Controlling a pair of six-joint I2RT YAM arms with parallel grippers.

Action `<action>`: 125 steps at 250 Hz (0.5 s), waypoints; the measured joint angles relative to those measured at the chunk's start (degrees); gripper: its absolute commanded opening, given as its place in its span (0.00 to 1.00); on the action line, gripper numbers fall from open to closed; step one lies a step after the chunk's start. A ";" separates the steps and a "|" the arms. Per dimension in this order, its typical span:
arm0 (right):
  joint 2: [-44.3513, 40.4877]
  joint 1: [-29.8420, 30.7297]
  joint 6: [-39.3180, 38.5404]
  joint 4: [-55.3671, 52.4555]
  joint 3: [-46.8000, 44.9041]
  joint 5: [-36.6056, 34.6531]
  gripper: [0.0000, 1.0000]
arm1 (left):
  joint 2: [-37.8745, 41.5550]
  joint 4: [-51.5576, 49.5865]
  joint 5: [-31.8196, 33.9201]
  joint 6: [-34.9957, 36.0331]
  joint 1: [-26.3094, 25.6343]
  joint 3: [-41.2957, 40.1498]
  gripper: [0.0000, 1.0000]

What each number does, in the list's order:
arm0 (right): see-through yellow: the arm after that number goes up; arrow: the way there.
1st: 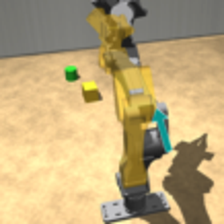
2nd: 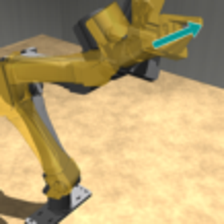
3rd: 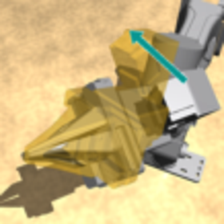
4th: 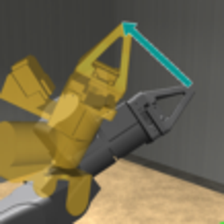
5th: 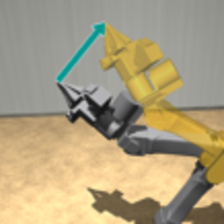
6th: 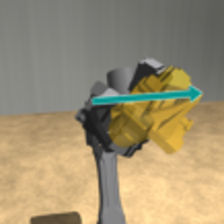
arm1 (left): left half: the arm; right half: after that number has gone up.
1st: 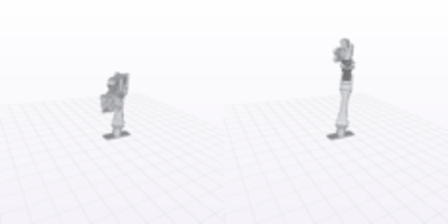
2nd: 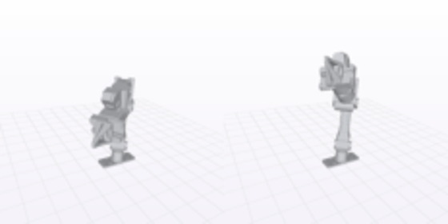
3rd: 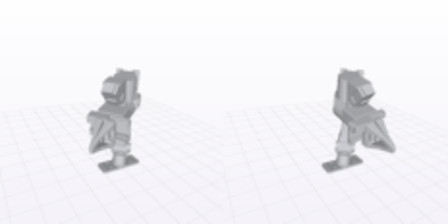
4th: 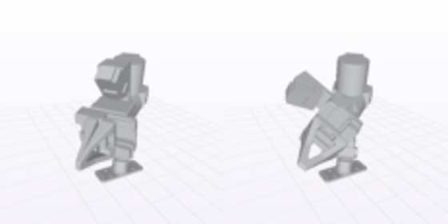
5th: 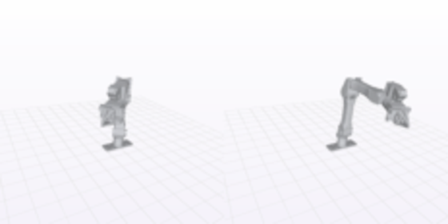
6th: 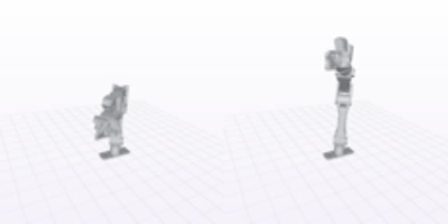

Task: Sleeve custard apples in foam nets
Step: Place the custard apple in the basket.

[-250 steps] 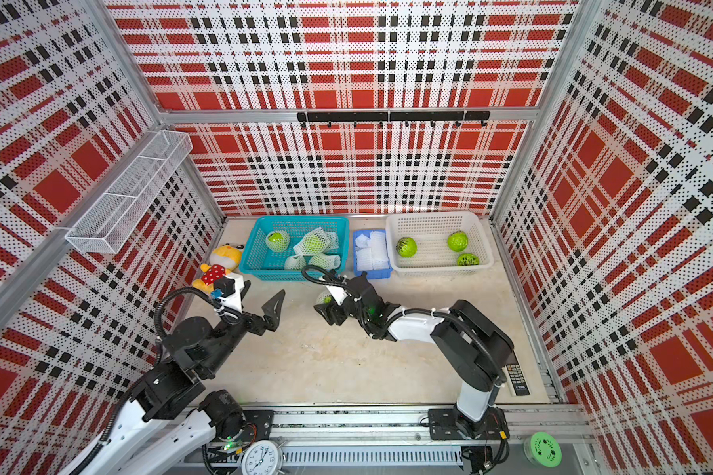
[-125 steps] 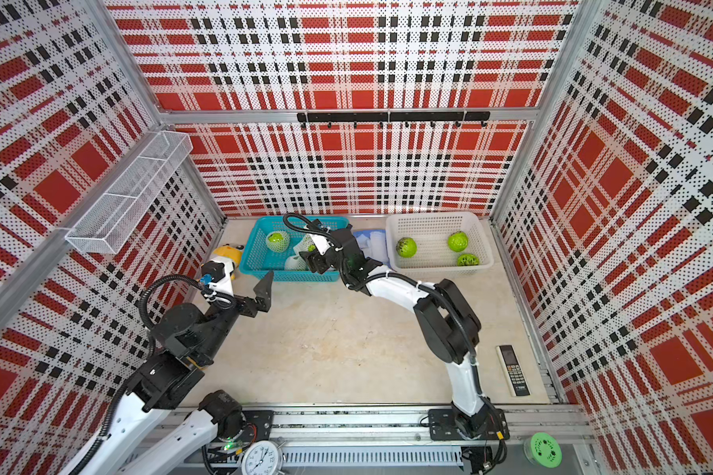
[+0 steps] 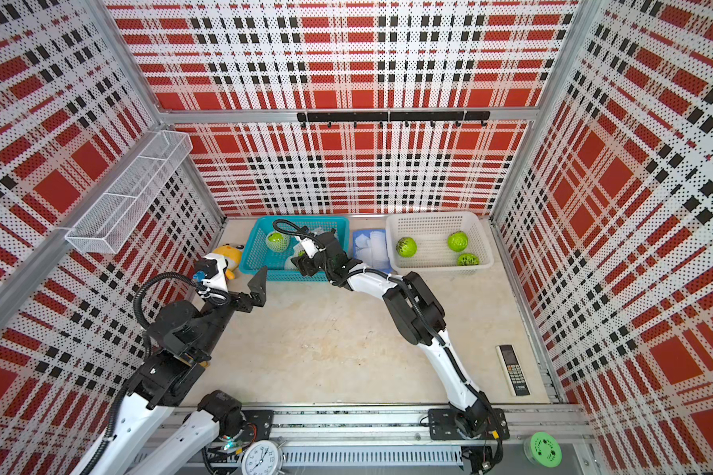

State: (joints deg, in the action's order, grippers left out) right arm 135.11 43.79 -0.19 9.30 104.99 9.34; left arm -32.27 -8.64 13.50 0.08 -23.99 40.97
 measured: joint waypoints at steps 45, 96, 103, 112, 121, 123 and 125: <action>4.55 0.02 0.42 -0.28 5.84 0.90 0.74 | 0.00 0.52 -1.73 -0.50 1.60 -0.52 0.99; 7.76 0.70 1.49 -1.07 10.19 2.71 0.75 | 0.02 0.61 -2.56 -0.92 2.56 -0.66 0.99; 8.24 0.81 1.49 -1.25 10.86 2.99 0.75 | 0.04 0.66 -2.60 -0.94 2.69 -0.74 0.99; 8.66 0.94 1.51 -1.38 11.67 3.43 0.75 | 0.04 0.66 -2.62 -1.01 2.80 -0.83 0.99; 9.05 1.07 1.51 -1.57 12.26 3.93 0.75 | 0.04 0.70 -2.69 -1.09 2.86 -0.90 1.00; 9.09 1.11 1.51 -1.66 12.39 4.09 0.75 | 0.04 0.70 -2.73 -1.07 2.86 -0.92 0.99; 9.16 1.11 1.51 -1.73 12.50 4.20 0.75 | 0.04 0.74 -2.73 -1.09 2.89 -0.96 0.99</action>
State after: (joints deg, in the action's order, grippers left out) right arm 144.27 44.91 1.32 7.57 117.49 13.54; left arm -32.23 -7.90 10.76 -1.02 -21.10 40.01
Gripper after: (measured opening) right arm 0.750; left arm 0.992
